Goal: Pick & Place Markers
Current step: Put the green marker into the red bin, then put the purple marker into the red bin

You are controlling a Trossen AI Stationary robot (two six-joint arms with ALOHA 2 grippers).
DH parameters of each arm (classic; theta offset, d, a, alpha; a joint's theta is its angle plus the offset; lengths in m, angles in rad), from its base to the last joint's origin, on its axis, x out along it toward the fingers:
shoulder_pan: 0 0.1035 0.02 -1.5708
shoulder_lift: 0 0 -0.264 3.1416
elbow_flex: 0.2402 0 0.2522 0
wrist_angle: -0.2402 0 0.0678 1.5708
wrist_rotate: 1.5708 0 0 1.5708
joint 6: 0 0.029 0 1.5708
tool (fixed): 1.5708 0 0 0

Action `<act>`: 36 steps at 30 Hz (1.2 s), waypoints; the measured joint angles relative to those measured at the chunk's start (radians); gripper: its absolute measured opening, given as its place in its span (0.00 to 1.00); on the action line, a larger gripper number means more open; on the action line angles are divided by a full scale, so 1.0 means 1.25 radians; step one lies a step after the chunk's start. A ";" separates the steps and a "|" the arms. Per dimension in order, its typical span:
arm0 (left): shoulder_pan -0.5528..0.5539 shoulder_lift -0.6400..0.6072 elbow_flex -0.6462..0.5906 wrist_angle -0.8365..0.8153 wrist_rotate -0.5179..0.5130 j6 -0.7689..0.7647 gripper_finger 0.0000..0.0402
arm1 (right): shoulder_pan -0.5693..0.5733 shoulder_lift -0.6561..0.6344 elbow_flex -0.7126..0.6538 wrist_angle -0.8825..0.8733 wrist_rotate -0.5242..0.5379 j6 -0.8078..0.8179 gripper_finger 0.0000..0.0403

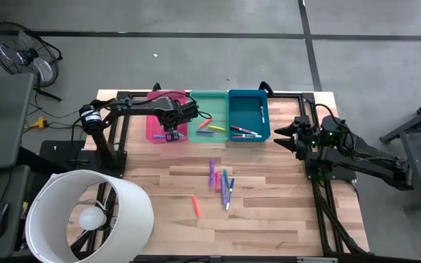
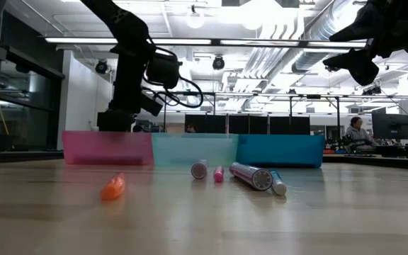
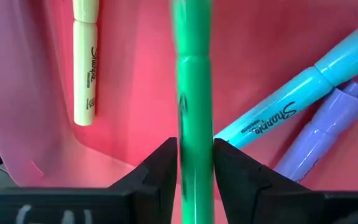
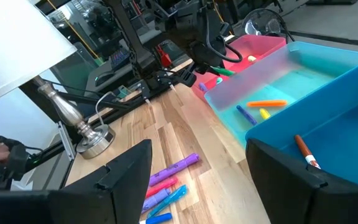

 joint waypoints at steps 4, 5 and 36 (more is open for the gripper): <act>-0.012 0.000 0.000 -0.005 -0.005 -0.005 0.33 | 0.000 0.000 0.000 0.000 0.000 0.000 0.62; -0.014 0.000 0.000 -0.006 -0.009 -0.009 0.36 | 0.000 0.000 0.000 0.000 0.000 0.000 0.62; -0.263 -0.120 0.122 -0.017 0.168 -0.895 0.48 | 0.000 0.000 0.000 0.000 0.000 0.000 0.62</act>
